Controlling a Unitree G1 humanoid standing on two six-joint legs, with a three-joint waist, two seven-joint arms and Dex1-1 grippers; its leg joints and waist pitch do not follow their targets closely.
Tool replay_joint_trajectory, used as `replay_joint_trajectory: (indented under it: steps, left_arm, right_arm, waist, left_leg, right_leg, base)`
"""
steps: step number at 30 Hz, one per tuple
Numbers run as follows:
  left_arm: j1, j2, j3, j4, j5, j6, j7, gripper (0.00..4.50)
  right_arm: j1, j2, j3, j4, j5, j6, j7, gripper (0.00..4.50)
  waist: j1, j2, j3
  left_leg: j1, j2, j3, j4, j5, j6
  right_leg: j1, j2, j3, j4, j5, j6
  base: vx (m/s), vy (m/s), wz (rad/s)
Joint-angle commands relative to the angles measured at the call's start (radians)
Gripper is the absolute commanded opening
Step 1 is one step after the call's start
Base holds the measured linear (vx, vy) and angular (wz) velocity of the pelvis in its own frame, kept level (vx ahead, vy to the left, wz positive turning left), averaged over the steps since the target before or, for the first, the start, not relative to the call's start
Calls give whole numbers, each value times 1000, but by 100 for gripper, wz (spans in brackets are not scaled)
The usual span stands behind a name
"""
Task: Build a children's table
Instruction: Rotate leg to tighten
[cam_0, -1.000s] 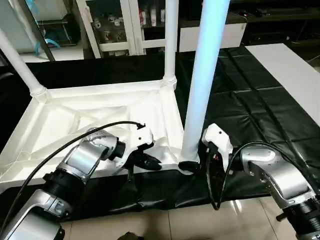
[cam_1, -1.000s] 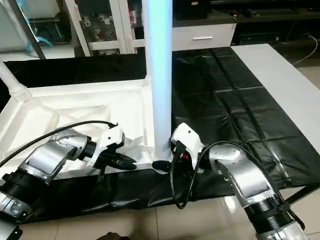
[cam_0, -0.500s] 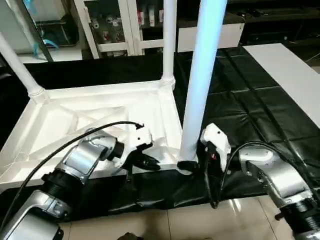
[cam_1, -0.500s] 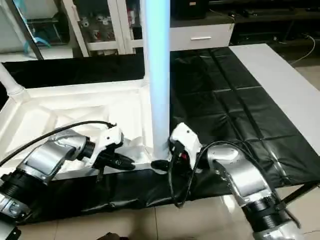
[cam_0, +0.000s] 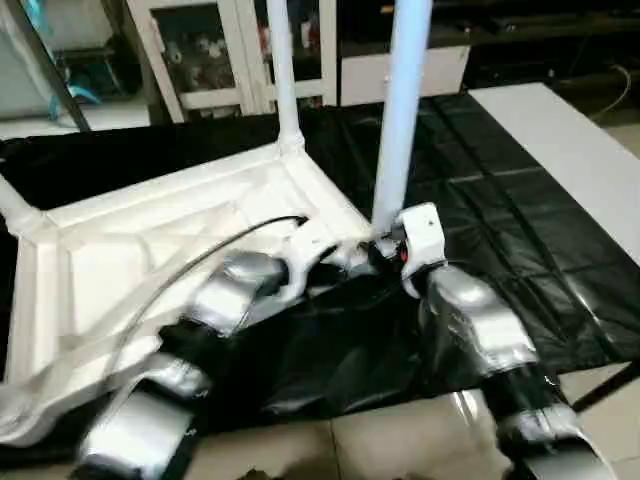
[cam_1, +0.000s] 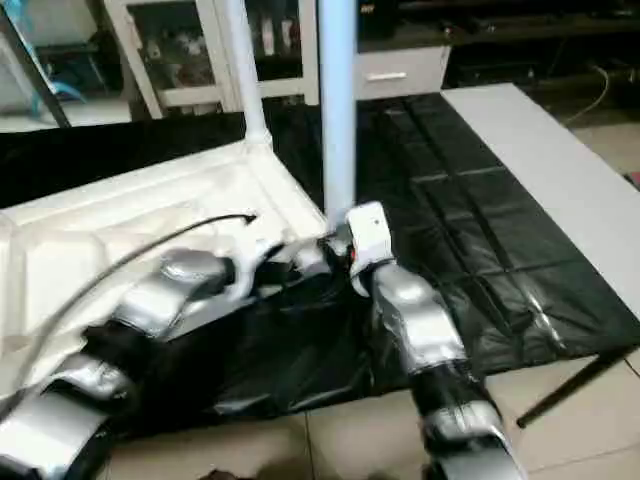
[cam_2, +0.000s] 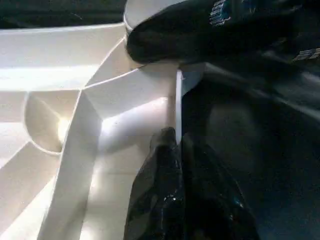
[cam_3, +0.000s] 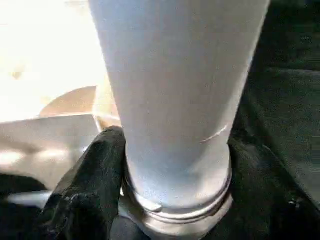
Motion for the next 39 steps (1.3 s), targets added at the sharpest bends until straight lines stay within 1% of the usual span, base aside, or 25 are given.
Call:
replay_joint_trajectory:
  steps: [1,3,4,6,11,12,14,15,16,17,18,22,23,24,25,26,27,29,30,31,32,33,34,37,39]
  left_arm:
    - [-50,-52,25,79,40,-81,217,0]
    - [-63,-62,27,113,56,-108,250,0]
    - [-69,-68,33,133,60,-124,264,0]
    - [-75,-72,36,152,56,-137,256,0]
    - [-65,-58,30,145,48,-136,202,0]
    - [-67,-56,29,156,50,-148,195,0]
    - [-68,-48,34,182,54,-178,174,0]
    - [-64,-39,36,186,51,-187,149,0]
    - [-59,-31,38,183,48,-191,126,0]
    - [-46,-14,39,159,37,-186,79,0]
    - [-44,-12,39,156,36,-185,74,0]
    - [-11,23,35,90,1,-167,-48,0]
    - [23,60,27,17,-41,-145,-181,0]
    - [38,81,18,-14,-54,-147,-242,0]
    - [45,94,12,-25,-60,-155,-279,0]
    - [57,115,6,-48,-73,-143,-332,0]
    - [57,115,6,-48,-73,-143,-332,0]
    - [86,175,-23,-116,-93,-92,-474,0]
    - [90,184,-28,-127,-96,-83,-494,0]
    - [107,219,-50,-177,-111,-43,-569,0]
    - [107,219,-50,-177,-111,-43,-569,0]
    - [125,253,-70,-237,-129,5,-636,0]
    - [130,264,-79,-260,-135,27,-659,0]
    - [139,279,-98,-300,-140,60,-703,0]
    - [139,278,-97,-303,-135,56,-702,0]
  right_arm:
    - [-39,91,54,72,-48,-67,-102,266]
    - [-55,113,56,109,-67,-97,-132,266]
    - [-65,136,45,134,-67,-125,-146,266]
    - [-78,163,23,166,-44,-169,-136,265]
    - [-71,168,1,147,1,-195,-58,265]
    - [-72,171,-7,150,8,-210,-44,320]
    - [-63,168,-21,140,18,-243,-23,336]
    - [-49,156,-23,113,22,-250,-8,344]
    - [-34,144,-24,85,25,-250,7,344]
    - [1,108,-16,4,37,-219,51,356]
    - [4,104,-16,-4,39,-216,56,377]
    - [67,18,-3,-150,79,-137,168,396]
    - [117,-76,11,-259,91,-67,259,411]
    - [141,-127,16,-308,101,-41,309,411]
    - [158,-156,16,-338,104,-28,344,411]
    - [183,-209,20,-386,125,1,408,411]
    - [183,-209,20,-386,125,1,408,411]
    - [254,-362,45,-518,164,67,589,411]
    - [263,-383,48,-534,170,74,613,411]
    - [297,-466,64,-586,193,98,706,411]
    - [297,-466,64,-586,193,98,706,411]
    - [323,-533,77,-622,213,120,780,411]
    - [328,-550,82,-626,217,126,800,411]
    - [322,-563,102,-618,211,139,830,411]
    - [319,-563,113,-617,202,139,838,411]
  waist:
    - [-2,-13,-73]
    - [4,-12,-76]
    - [2,-19,-73]
    - [5,-17,-73]
    - [4,-15,-72]
    - [4,-12,-72]
    - [4,-12,-71]
    - [3,-4,-71]
    - [1,-9,-69]
    - [-4,-9,-70]
    - [-6,-8,-70]
    - [-3,-9,-71]
    - [3,-9,-71]
    - [9,-13,-72]
    - [14,-10,-72]
    - [17,-13,-71]
    - [20,-12,-70]
    - [24,-10,-67]
    - [29,-11,-68]
    - [34,-5,-66]
    - [34,-5,-66]
    - [31,-10,-65]
    - [34,-7,-64]
    - [27,-8,-59]
    - [30,-8,-59]
  left_leg:
    - [23,26,-16,-66,-165,35]
    - [20,27,-18,-65,-147,52]
    - [17,27,-17,-66,-142,58]
    - [18,28,-17,-66,-147,77]
    - [17,31,-17,-68,-156,93]
    - [17,31,-18,-67,-157,94]
    - [17,30,-17,-67,-160,96]
    - [19,31,-18,-68,-177,97]
    - [14,30,-19,-71,-184,96]
    - [11,31,-22,-72,-181,95]
    - [15,32,-21,-72,-182,100]
    - [18,35,-20,-69,-158,114]
    - [19,36,-19,-68,-143,123]
    - [18,37,-19,-66,-129,128]
    - [18,38,-18,-66,-117,135]
    - [22,37,-14,-65,-133,134]
    - [21,39,-15,-66,-142,133]
    - [24,42,-17,-72,-182,111]
    - [27,46,-18,-73,-183,110]
    - [25,49,-17,-75,-178,104]
    - [25,49,-17,-75,-178,104]
    - [23,47,-15,-74,-185,103]
    - [24,49,-17,-75,-193,100]
    - [25,45,-15,-78,-243,77]
    - [29,47,-15,-79,-253,63]
  right_leg:
    - [44,-25,19,-71,-85,-237]
    - [46,-27,17,-69,-69,-232]
    - [47,-26,17,-69,-64,-232]
    - [47,-29,16,-69,-78,-231]
    - [47,-28,15,-69,-85,-233]
    - [47,-29,15,-69,-85,-234]
    - [47,-28,15,-71,-85,-235]
    - [46,-29,14,-72,-89,-233]
    - [48,-29,14,-72,-91,-228]
    - [53,-29,13,-69,-80,-220]
    - [51,-27,12,-70,-69,-220]
    - [53,-26,13,-66,-34,-244]
    - [53,-26,13,-66,-25,-253]
    - [56,-27,14,-63,-14,-254]
    - [53,-28,16,-62,-6,-257]
    - [50,-25,16,-65,-25,-259]
    - [51,-27,17,-64,-35,-259]
    - [48,-26,17,-68,-95,-242]
    - [50,-26,18,-68,-94,-239]
    - [49,-29,20,-64,-86,-243]
    - [49,-29,20,-64,-86,-243]
    - [49,-27,19,-65,-85,-252]
    - [48,-30,20,-66,-94,-252]
    - [41,-31,21,-77,-183,-247]
    - [38,-31,22,-79,-201,-243]
  base:
    - [0,0,0]
    - [0,0,0]
    - [0,0,0]
    - [0,0,0]
    - [0,0,0]
    - [0,0,0]
    - [0,0,0]
    - [0,0,0]
    - [0,0,0]
    - [0,0,0]
    - [0,0,0]
    - [0,0,0]
    - [0,0,0]
    - [0,0,0]
    - [0,0,0]
    - [0,0,0]
    - [0,0,0]
    - [0,0,0]
    - [0,0,0]
    - [0,0,0]
    - [0,0,0]
    - [0,0,0]
    - [0,0,0]
    - [0,0,0]
    - [0,0,0]
